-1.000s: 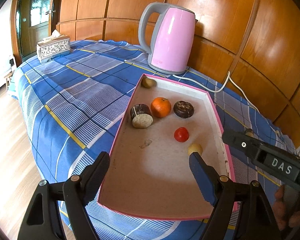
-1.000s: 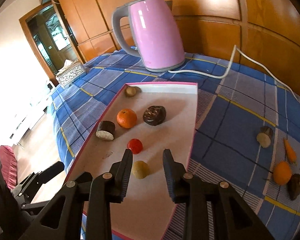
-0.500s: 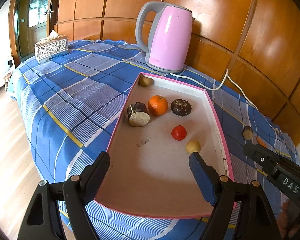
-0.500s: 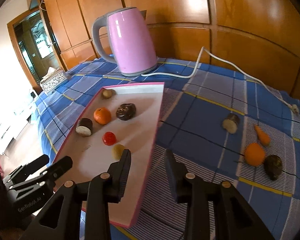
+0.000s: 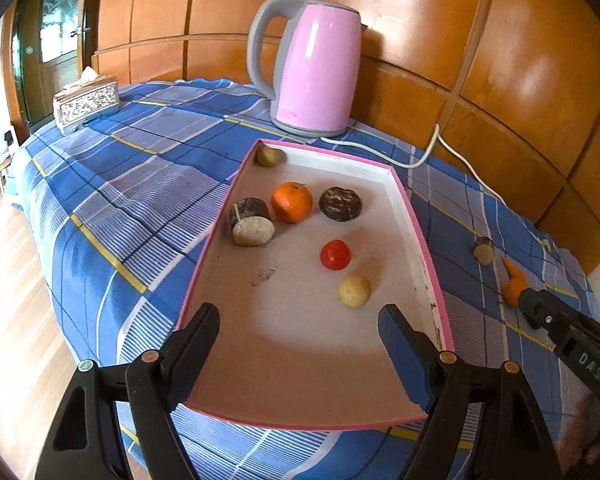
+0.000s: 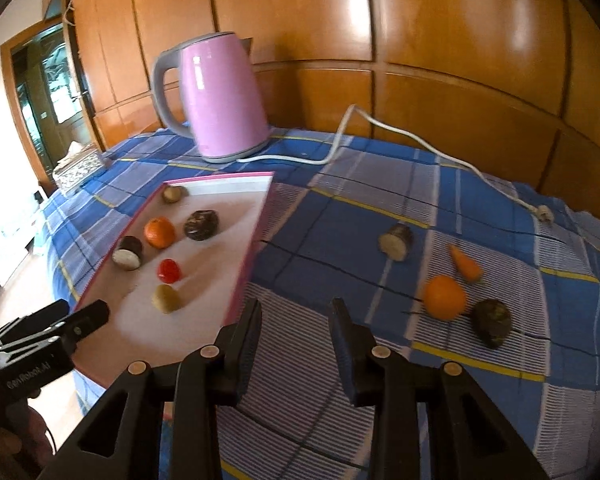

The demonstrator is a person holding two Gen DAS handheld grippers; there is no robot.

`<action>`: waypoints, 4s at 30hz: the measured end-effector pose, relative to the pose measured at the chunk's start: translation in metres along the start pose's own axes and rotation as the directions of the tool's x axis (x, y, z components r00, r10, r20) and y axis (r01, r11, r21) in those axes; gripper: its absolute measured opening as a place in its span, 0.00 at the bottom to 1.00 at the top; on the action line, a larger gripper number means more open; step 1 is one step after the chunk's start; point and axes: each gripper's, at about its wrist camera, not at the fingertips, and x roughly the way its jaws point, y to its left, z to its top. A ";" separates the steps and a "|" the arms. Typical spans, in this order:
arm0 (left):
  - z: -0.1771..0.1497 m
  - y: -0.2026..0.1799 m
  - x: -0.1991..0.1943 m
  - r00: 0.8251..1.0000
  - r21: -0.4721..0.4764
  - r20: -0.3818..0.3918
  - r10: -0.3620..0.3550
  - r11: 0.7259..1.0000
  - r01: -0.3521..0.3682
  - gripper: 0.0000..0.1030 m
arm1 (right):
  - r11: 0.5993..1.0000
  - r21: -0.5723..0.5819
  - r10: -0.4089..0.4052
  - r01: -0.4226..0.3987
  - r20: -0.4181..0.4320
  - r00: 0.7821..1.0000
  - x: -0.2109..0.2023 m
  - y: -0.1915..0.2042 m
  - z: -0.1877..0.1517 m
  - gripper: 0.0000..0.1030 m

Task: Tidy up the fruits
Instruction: 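Move both grippers from the tray back toward the remaining items, then grasp the dark slice with white cut face with the left gripper, then lift the dark slice with the left gripper while the right gripper moves toward the carrot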

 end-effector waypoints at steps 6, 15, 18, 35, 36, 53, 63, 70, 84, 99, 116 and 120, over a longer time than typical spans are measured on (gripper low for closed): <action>0.001 -0.009 0.000 1.000 0.025 -0.007 -0.021 0.999 0.021 0.80 | 0.996 0.057 -0.074 0.074 0.005 0.997 -0.010 -0.036 -0.012 0.36; 0.000 -0.027 -0.003 0.998 0.080 -0.011 -0.057 0.995 0.058 0.79 | 0.940 0.249 -0.230 0.233 -0.039 0.972 -0.023 -0.115 -0.045 0.36; 0.003 -0.038 -0.004 0.995 0.114 -0.015 -0.094 0.989 0.095 0.79 | 0.914 0.298 -0.272 0.276 -0.056 0.961 -0.027 -0.137 -0.054 0.36; 0.019 -0.133 0.004 0.960 0.285 -0.106 -0.260 0.917 0.280 0.77 | 0.820 0.413 -0.386 0.396 -0.112 0.916 -0.040 -0.203 -0.093 0.36; 0.021 -0.138 0.006 0.958 0.290 -0.112 -0.265 0.913 0.286 0.76 | 0.817 0.417 -0.388 0.398 -0.111 0.915 -0.041 -0.204 -0.094 0.36; 0.060 -0.227 0.108 0.936 0.340 -0.269 -0.226 0.887 0.312 0.63 | 0.810 0.443 -0.385 0.385 -0.092 0.918 -0.047 -0.219 -0.095 0.36; 0.064 -0.260 0.160 0.932 0.410 -0.327 -0.156 0.865 0.288 0.63 | 0.815 0.439 -0.381 0.378 -0.084 0.921 -0.049 -0.220 -0.091 0.36; 0.060 -0.262 0.175 0.922 0.388 -0.351 -0.163 0.871 0.302 0.33 | 0.814 0.442 -0.378 0.378 -0.092 0.921 -0.048 -0.223 -0.092 0.36; -0.003 -0.209 0.081 0.918 0.395 -0.308 -0.251 0.844 0.364 0.33 | 0.813 0.449 -0.370 0.370 -0.092 0.924 -0.048 -0.224 -0.092 0.36; -0.057 -0.183 0.052 0.915 0.431 -0.287 -0.282 0.815 0.386 0.33 | 0.866 0.398 -0.298 0.303 -0.076 0.952 -0.050 -0.202 -0.079 0.36; -0.064 -0.178 0.050 0.920 0.457 -0.245 -0.307 0.800 0.389 0.32 | 0.957 0.280 -0.048 0.075 -0.104 0.993 -0.002 -0.184 -0.002 0.36; -0.065 -0.177 0.049 0.922 0.465 -0.236 -0.307 0.797 0.385 0.32 | 0.973 0.221 -0.038 0.066 -0.129 0.991 0.017 -0.177 0.018 0.35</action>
